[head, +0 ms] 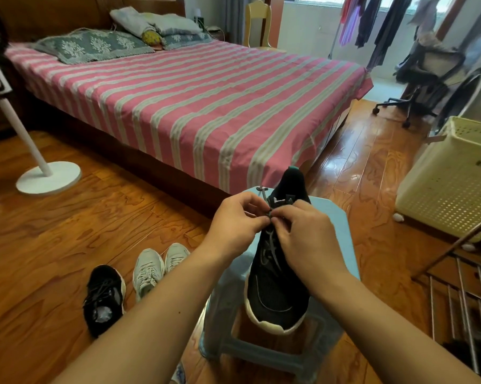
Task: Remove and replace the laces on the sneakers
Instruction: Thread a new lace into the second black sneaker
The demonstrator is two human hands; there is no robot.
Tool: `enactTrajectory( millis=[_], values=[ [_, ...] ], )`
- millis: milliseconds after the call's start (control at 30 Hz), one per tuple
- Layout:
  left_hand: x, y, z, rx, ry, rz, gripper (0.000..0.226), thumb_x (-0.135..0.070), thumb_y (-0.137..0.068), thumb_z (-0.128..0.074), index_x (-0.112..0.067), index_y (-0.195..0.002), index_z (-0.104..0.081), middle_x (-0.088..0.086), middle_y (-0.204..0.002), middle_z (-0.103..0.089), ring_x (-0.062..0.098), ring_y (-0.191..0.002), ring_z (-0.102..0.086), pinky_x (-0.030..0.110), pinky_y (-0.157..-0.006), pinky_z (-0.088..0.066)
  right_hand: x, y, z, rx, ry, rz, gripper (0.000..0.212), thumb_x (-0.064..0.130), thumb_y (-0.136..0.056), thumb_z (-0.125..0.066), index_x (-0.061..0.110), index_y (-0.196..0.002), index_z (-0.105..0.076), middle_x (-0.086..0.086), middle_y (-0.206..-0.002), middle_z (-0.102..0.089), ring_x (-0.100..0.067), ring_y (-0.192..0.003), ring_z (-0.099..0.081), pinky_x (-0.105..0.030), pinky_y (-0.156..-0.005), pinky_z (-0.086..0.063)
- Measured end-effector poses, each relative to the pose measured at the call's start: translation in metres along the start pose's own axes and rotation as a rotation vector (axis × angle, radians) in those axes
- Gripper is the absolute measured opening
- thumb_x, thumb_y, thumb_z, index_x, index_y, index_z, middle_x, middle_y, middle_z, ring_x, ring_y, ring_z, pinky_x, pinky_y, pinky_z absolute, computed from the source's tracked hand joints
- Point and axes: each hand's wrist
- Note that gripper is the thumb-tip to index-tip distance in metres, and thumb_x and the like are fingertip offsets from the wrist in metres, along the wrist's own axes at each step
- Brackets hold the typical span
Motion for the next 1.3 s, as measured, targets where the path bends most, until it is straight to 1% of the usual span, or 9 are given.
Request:
enactTrajectory(
  millis=[300,533,600,767,900,1000,1100,1200,1300],
  values=[
    [0.003,-0.002,0.004,0.015,-0.017,-0.016,0.014,0.004,-0.087,-0.075,-0.008,-0.094,-0.073,0.009,-0.082,-0.07,0.012,-0.072,-0.067,0.027,-0.074,-0.06,0.007,0.0,0.004,0.089,0.133,-0.112,0.015,0.028,-0.092,-0.063,0.016,-0.084,-0.069,0.003,-0.082,-0.056,-0.018,-0.072,-0.05,-0.025,-0.058,-0.031],
    [0.007,-0.004,0.004,0.019,0.022,0.019,0.015,0.003,-0.089,-0.072,-0.01,-0.096,-0.074,0.017,-0.089,-0.074,0.029,-0.083,-0.073,0.038,-0.084,-0.062,0.01,-0.015,0.008,0.212,0.178,-0.205,0.012,0.023,-0.088,-0.063,0.017,-0.083,-0.073,-0.003,-0.078,-0.065,-0.023,-0.073,-0.056,-0.027,-0.062,-0.037],
    [0.007,-0.004,0.005,0.029,0.023,0.018,0.017,0.004,-0.089,-0.071,-0.012,-0.095,-0.074,0.014,-0.086,-0.075,0.025,-0.081,-0.073,0.038,-0.084,-0.062,0.011,-0.017,0.007,0.216,0.173,-0.234,0.012,0.022,-0.087,-0.064,0.017,-0.08,-0.072,-0.004,-0.075,-0.064,-0.024,-0.073,-0.057,-0.027,-0.062,-0.036],
    [0.007,-0.006,0.005,0.055,0.032,0.015,0.023,0.004,-0.09,-0.07,-0.018,-0.089,-0.073,0.003,-0.08,-0.074,0.018,-0.078,-0.073,0.033,-0.082,-0.062,0.014,-0.013,-0.002,0.125,0.135,-0.263,0.018,0.028,-0.089,-0.063,0.016,-0.081,-0.074,-0.004,-0.075,-0.066,-0.024,-0.071,-0.059,-0.03,-0.061,-0.043],
    [0.004,-0.009,0.005,0.058,0.162,0.105,0.012,-0.008,-0.099,-0.064,-0.009,-0.091,-0.073,0.005,-0.079,-0.072,0.019,-0.077,-0.07,0.035,-0.084,-0.062,0.016,-0.005,-0.009,0.023,0.162,-0.169,0.02,0.033,-0.096,-0.06,0.017,-0.089,-0.069,-0.001,-0.088,-0.065,-0.023,-0.075,-0.058,-0.029,-0.063,-0.038],
    [0.0,-0.012,0.005,0.099,0.247,0.186,0.027,-0.021,-0.103,-0.061,0.0,-0.092,-0.073,0.008,-0.074,-0.067,0.019,-0.072,-0.064,0.038,-0.084,-0.061,0.016,-0.001,-0.009,-0.023,0.261,-0.074,0.018,0.032,-0.098,-0.059,0.015,-0.091,-0.061,0.0,-0.09,-0.058,-0.027,-0.07,-0.055,-0.03,-0.058,-0.03],
    [-0.003,-0.016,0.003,0.12,0.185,0.221,0.03,-0.022,-0.1,-0.065,0.005,-0.09,-0.072,0.009,-0.07,-0.062,0.016,-0.062,-0.055,0.031,-0.066,-0.056,0.014,-0.002,-0.008,-0.03,0.321,-0.023,0.017,0.029,-0.097,-0.061,0.017,-0.088,-0.055,0.001,-0.084,-0.051,-0.021,-0.061,-0.038,-0.026,-0.049,-0.016],
    [-0.006,-0.019,0.0,0.132,0.148,0.267,0.026,-0.023,-0.099,-0.066,-0.002,-0.082,-0.068,0.003,-0.061,-0.055,0.011,-0.051,-0.049,0.021,-0.052,-0.044,0.009,-0.01,-0.004,0.026,0.294,-0.029,0.022,0.031,-0.095,-0.061,0.021,-0.083,-0.046,0.006,-0.082,-0.045,-0.025,-0.066,-0.047,-0.032,-0.054,-0.027],
    [-0.006,-0.021,-0.002,0.126,0.081,0.247,0.021,-0.023,-0.097,-0.068,-0.008,-0.082,-0.068,0.004,-0.065,-0.061,0.011,-0.054,-0.054,0.025,-0.059,-0.048,0.003,-0.017,0.001,0.089,0.238,-0.034,0.02,0.033,-0.094,-0.063,0.02,-0.085,-0.051,0.005,-0.084,-0.052,-0.027,-0.076,-0.056,-0.038,-0.063,-0.042]
  ],
)
Point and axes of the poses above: each hand's wrist, its own y-axis away from the middle knuckle, its own z-axis out of the back of the hand, x = y × z
